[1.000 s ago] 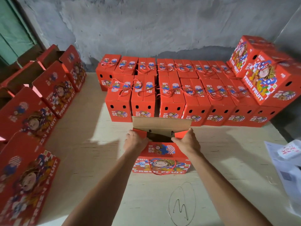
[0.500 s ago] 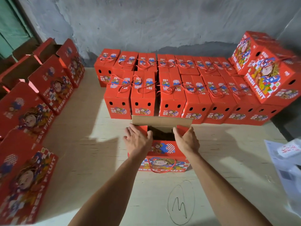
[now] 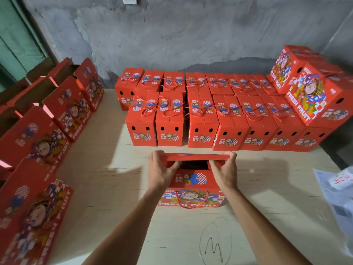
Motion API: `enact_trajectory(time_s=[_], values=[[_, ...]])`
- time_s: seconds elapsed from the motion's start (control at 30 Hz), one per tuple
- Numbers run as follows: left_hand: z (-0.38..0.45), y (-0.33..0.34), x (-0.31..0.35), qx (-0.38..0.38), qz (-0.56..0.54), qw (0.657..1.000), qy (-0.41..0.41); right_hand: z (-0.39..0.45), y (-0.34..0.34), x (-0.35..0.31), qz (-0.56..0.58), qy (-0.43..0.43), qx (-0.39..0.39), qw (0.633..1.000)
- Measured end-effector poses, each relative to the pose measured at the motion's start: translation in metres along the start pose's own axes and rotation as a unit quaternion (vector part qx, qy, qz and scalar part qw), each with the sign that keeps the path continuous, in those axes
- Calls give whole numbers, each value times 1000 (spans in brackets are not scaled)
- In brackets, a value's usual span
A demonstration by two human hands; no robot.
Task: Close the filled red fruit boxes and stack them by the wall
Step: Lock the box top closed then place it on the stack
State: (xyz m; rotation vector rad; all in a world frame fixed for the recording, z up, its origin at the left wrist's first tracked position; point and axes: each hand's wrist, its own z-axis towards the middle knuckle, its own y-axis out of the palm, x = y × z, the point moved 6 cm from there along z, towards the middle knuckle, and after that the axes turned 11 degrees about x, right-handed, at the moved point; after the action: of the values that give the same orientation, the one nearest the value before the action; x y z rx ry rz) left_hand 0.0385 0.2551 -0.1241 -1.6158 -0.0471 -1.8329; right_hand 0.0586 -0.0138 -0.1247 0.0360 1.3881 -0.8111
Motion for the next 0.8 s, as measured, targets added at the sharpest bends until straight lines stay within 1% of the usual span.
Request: enact_trajectory(time_s=[0.07, 0.13, 0.2, 0.3, 0.37, 0.4, 0.47, 0.53, 0.6, 0.67, 0.73, 0.8], values=[[0, -1, 0, -35, 6, 999, -2, -4, -5, 6, 16, 2, -68, 998], [-1, -2, -7, -63, 2, 998, 22, -10, -10, 17, -25, -28, -130, 991], [-4, -1, -17, -96, 3, 994, 47, -16, -13, 27, -73, -66, -151, 984], [-5, -2, -29, -125, 19, 991, 39, -15, -17, 21, -79, -103, -132, 983], [6, -1, -27, -134, 85, 983, 87, -6, -17, 9, -134, -163, -110, 971], [12, 0, -24, -145, 123, 976, 104, 0, -17, 2, -192, -197, -103, 956], [23, 1, -19, -163, 188, 962, 115, 9, -15, -10, -314, -257, -84, 910], [26, 5, -14, -172, 251, 943, 137, 9, -11, -19, -367, -319, -58, 872], [25, 10, -10, -185, 297, 924, 158, 4, -9, -26, -355, -375, -13, 856], [24, 13, -7, -202, 319, 910, 172, 0, -8, -29, -351, -404, 15, 845], [22, 13, -6, -224, 321, 904, 175, 0, -6, -24, -360, -415, -3, 836], [20, 8, -6, -243, 293, 907, 181, 2, -8, -18, -359, -415, -32, 836]])
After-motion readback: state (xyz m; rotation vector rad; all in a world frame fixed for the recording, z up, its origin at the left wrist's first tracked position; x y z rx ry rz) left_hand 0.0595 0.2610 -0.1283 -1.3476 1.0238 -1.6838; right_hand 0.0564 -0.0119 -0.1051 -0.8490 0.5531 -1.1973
